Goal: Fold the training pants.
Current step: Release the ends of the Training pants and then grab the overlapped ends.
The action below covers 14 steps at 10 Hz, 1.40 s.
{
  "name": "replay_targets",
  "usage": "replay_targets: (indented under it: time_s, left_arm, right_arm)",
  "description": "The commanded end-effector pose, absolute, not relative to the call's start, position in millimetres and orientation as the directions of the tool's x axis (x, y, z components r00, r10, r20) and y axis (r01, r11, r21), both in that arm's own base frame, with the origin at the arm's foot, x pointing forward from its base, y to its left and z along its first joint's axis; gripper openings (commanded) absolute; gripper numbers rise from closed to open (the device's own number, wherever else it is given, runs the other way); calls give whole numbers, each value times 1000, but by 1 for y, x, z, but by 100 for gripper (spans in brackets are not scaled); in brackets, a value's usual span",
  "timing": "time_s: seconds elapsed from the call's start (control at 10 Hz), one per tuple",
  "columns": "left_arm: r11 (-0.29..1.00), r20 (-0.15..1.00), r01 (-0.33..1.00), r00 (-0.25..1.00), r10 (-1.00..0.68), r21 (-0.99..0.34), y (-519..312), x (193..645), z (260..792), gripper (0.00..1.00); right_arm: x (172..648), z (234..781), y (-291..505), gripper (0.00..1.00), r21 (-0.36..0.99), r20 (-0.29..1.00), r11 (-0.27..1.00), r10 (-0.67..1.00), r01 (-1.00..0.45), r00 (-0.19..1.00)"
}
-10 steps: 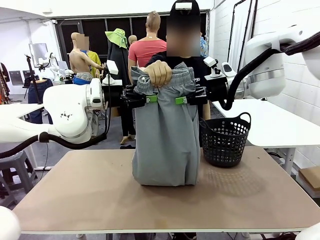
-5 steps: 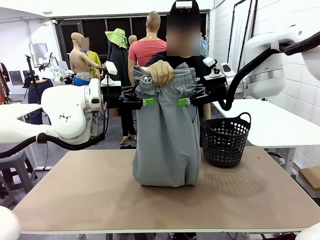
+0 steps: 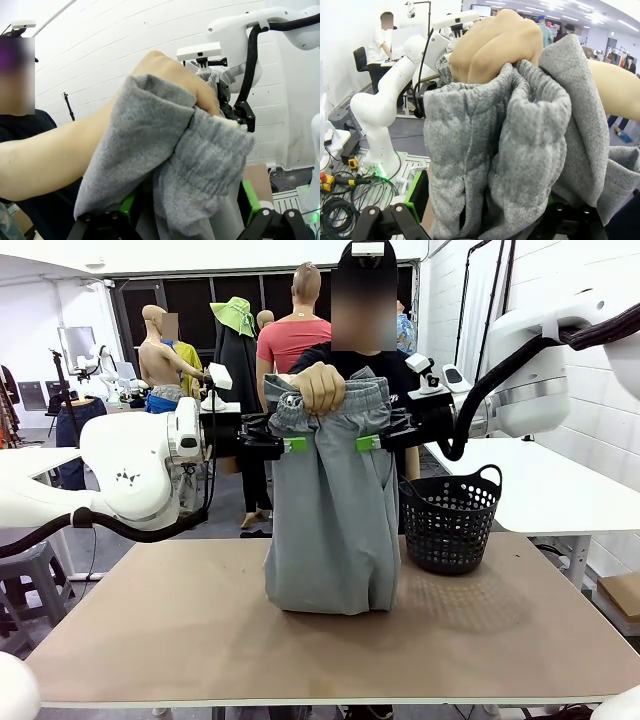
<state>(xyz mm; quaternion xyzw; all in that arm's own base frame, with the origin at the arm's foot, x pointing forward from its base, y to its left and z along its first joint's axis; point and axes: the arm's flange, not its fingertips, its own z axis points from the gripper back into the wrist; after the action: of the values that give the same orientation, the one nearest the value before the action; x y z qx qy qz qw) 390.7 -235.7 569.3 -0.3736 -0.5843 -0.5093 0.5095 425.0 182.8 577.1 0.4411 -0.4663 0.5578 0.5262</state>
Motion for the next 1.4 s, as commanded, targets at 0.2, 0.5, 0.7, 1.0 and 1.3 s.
replay_targets:
  time_s: [0.2,0.5,0.7,1.0,1.3]
  left_arm:
    - [279,979,938,-188,-85,204,-214,378,573,100]
    - [324,980,926,-172,-100,195,-201,376,566,100]
    - [345,978,916,-177,-114,206,-200,376,564,100]
    - [453,969,857,-196,-150,244,-197,380,561,100]
    - [512,966,820,-194,-169,254,-191,377,560,100]
  right_arm:
    - [421,577,168,100,-42,976,39,216,-998,-33]
    - [417,577,154,100,-54,979,80,201,-995,-37]
    - [415,578,151,100,-72,979,120,196,-990,-47]
    - [415,575,152,100,-59,982,157,185,-986,-30]
    - [417,572,150,100,-47,983,169,181,-985,-16]
